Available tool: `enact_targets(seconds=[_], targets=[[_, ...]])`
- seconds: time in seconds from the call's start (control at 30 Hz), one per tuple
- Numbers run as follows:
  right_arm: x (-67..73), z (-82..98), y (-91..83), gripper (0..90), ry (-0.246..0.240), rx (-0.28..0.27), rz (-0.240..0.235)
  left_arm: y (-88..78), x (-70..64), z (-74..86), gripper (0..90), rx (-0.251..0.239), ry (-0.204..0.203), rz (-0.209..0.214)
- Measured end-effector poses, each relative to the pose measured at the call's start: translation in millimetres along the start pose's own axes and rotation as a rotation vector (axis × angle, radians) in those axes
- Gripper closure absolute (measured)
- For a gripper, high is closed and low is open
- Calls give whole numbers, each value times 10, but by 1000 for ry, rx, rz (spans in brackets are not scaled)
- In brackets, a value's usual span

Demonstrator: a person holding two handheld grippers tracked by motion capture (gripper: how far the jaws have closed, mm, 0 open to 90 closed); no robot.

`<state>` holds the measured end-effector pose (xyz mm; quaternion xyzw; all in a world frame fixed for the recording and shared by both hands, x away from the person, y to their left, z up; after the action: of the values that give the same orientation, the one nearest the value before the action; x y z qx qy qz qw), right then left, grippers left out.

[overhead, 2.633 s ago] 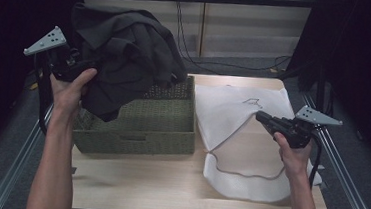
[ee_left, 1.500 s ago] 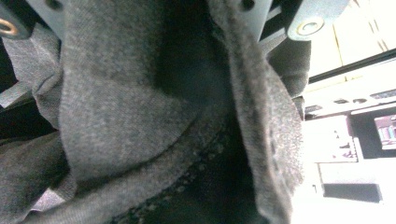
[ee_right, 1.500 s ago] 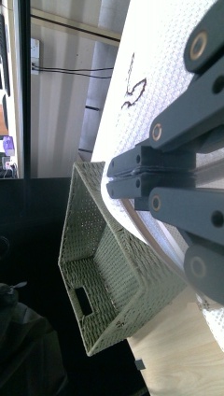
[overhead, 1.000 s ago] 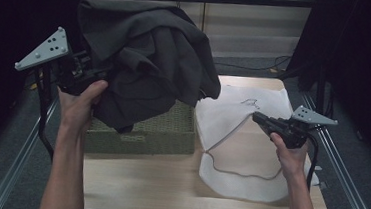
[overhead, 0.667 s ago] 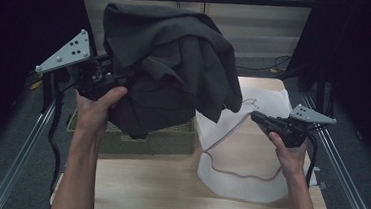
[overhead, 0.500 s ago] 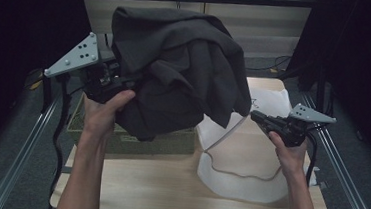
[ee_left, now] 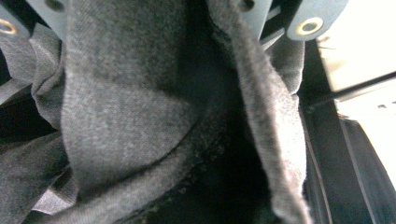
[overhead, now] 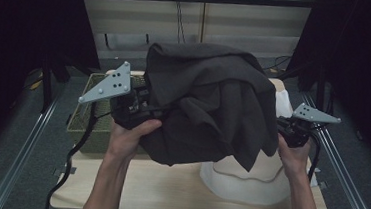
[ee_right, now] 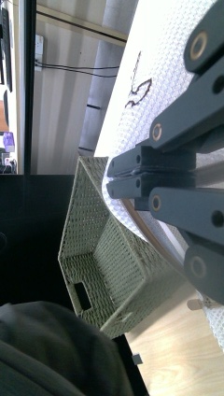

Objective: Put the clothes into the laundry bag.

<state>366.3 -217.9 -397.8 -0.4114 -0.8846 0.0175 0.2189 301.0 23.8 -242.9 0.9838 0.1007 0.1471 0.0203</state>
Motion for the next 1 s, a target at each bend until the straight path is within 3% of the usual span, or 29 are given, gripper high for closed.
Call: enact_targets(seconds=[0.1,0.37,0.47,0.6,0.8,1.0], targets=[[-3,4,-21,893,4,-2,2,33,-117,128,708,18,10,5],[17,52,13,893,6,0,-9,80,-272,463,707,48,-4,8],[14,100,36,893,6,7,-12,169,-353,694,706,81,-42,14],[13,98,25,894,5,6,-13,244,-416,818,706,87,-45,30],[-20,120,19,894,11,12,-6,358,-522,1055,706,96,-80,49],[-45,145,36,894,12,18,-3,403,-605,1191,705,125,-49,46]])
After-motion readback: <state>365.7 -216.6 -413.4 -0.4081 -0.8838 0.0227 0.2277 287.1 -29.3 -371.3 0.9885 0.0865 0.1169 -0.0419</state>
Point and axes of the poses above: each handheld gripper's, and its own axes: y roughly forward along the jaws, z roughly out of its underside, x roughly to its left, the point moved 10 cm from there along y, roughly forward along the jaws, and after that the axes turned 15 degrees about y, right-handed, at the moved point
